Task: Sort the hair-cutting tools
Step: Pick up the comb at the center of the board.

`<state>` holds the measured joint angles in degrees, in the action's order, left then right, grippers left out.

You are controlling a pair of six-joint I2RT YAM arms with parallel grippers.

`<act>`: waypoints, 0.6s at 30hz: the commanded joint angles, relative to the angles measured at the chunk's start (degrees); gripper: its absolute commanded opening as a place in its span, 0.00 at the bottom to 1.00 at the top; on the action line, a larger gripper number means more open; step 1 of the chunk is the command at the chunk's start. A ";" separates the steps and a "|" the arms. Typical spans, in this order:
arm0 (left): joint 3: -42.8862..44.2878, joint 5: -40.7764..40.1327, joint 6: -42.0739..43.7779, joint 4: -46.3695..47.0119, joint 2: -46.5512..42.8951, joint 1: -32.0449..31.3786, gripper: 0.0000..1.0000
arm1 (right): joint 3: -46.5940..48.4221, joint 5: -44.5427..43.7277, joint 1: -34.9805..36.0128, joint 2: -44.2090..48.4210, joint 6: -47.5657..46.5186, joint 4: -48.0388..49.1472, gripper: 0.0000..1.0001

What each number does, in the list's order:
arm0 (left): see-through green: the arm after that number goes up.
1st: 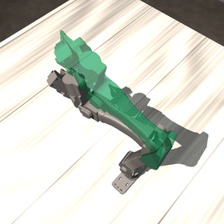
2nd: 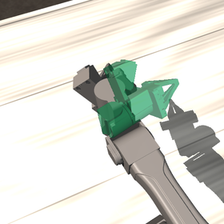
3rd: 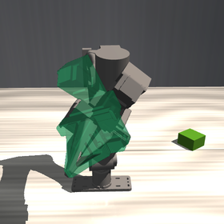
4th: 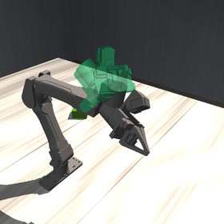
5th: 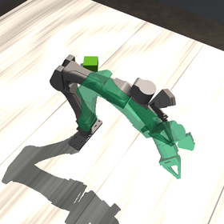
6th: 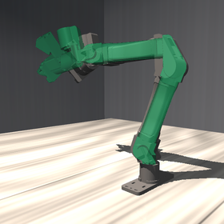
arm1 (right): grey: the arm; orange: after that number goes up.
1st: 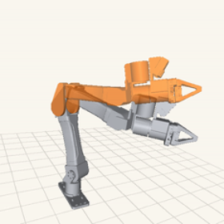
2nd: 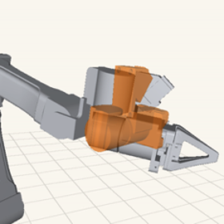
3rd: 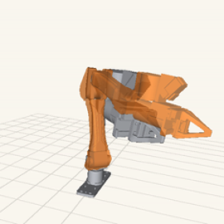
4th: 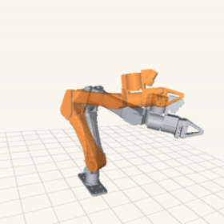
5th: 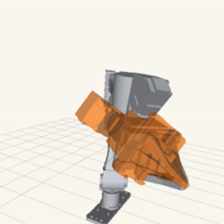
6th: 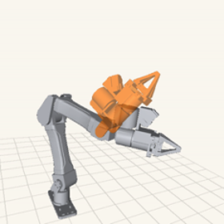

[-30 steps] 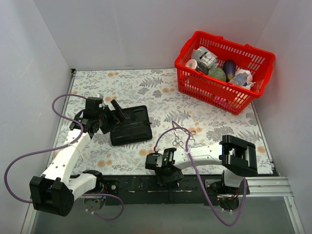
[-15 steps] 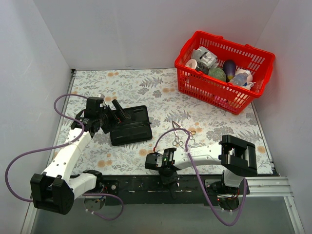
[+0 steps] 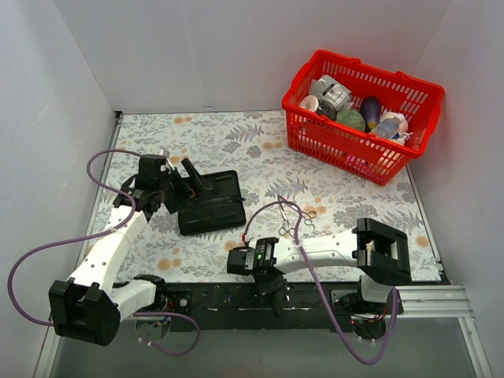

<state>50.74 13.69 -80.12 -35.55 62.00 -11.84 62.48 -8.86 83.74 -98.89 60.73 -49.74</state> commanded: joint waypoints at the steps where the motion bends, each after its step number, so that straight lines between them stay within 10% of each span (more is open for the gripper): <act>1: 3.92 2.74 1.28 0.31 -0.47 0.06 0.98 | 6.07 -8.44 0.45 5.28 0.18 -8.70 0.01; 10: 9.90 7.13 0.31 -0.22 -3.11 0.06 0.95 | 11.70 -15.83 -9.63 18.37 -1.38 -9.43 0.01; 18: 1.40 22.85 -2.23 10.48 -8.20 0.06 0.95 | 28.99 -12.33 -28.71 10.05 -17.38 -1.61 0.01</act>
<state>56.82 25.58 -80.84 -32.32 57.54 -11.84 82.21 -22.26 60.45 -84.31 52.77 -56.71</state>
